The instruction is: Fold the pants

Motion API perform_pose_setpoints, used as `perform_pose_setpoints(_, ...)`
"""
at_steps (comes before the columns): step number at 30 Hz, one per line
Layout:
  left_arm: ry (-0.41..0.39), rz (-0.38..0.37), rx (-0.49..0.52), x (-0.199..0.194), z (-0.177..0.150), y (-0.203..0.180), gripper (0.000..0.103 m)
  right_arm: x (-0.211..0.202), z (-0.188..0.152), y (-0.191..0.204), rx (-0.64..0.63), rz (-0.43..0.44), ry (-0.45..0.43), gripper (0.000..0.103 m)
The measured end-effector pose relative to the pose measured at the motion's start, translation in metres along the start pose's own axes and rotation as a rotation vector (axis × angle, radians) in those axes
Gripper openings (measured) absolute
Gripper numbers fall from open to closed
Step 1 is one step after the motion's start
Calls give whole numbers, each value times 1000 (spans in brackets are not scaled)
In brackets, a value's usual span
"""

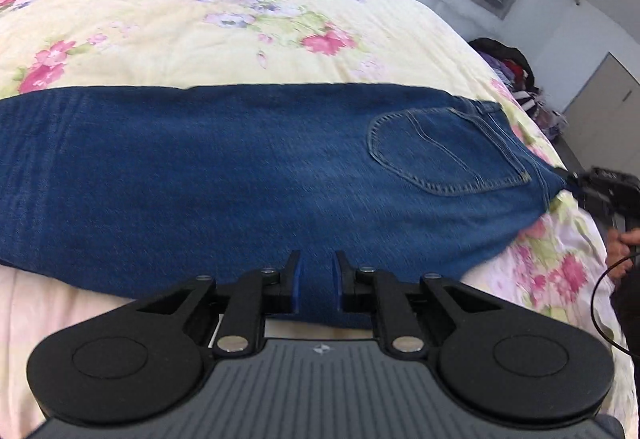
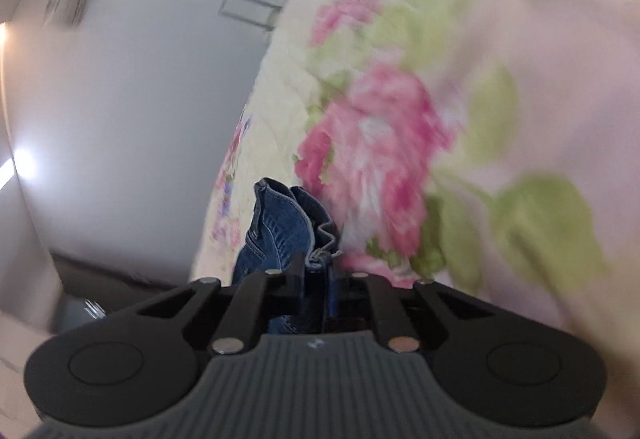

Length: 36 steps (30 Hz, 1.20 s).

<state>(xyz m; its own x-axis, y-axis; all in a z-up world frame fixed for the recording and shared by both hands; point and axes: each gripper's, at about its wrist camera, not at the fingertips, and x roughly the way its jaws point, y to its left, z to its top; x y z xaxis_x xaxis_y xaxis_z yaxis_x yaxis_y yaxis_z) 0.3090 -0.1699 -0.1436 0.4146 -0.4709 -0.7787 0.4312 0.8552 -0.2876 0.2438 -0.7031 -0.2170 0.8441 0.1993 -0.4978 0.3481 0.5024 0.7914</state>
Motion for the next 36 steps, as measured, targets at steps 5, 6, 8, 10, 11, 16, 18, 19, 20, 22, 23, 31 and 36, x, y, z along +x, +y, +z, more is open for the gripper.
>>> perform_pose_setpoints(5, 31, -15, 41, 9, -9, -18, 16, 17, -3, 68, -557, -292, 27, 1)
perform_pose_setpoints(6, 30, -18, 48, 10, -9, -22, 16, 25, -8, 68, -616, -336, 41, 1)
perform_pose_setpoints(8, 17, -23, 65, 12, -7, -30, 16, 36, -16, 56, -656, -391, 77, 1)
perform_pose_setpoints(10, 15, -44, 67, 20, -5, -37, 16, 40, -16, 36, -592, -392, 86, 1)
perform_pose_setpoints(11, 28, -61, 63, 26, -4, -41, 16, 39, -16, 33, -569, -386, 84, 1)
perform_pose_setpoints(16, 131, -13, 97, 63, -22, -61, 13, 47, -13, 33, -564, -385, 102, 2)
perform_pose_setpoints(18, 148, -17, 86, 64, -27, -57, 13, 47, -11, 34, -558, -383, 112, 2)
perform_pose_setpoints(19, 158, -15, 97, 63, -29, -57, 13, 48, -11, 34, -559, -386, 115, 2)
perform_pose_setpoints(20, 168, -4, 109, 61, -31, -57, 14, 49, -12, 35, -562, -389, 118, 2)
perform_pose_setpoints(22, 178, 7, 118, 57, -33, -58, 13, 52, -11, 38, -568, -402, 122, 5)
perform_pose_setpoints(23, 188, 5, 122, 54, -35, -59, 13, 51, -11, 40, -566, -414, 117, 18)
perform_pose_setpoints(31, 137, -32, 101, 5, -38, -38, 15, 12, -21, 85, -642, -452, 64, 39)
perform_pose_setpoints(36, -7, 26, -50, -51, -15, 26, 34, -5, -59, 140, -786, -378, 78, 54)
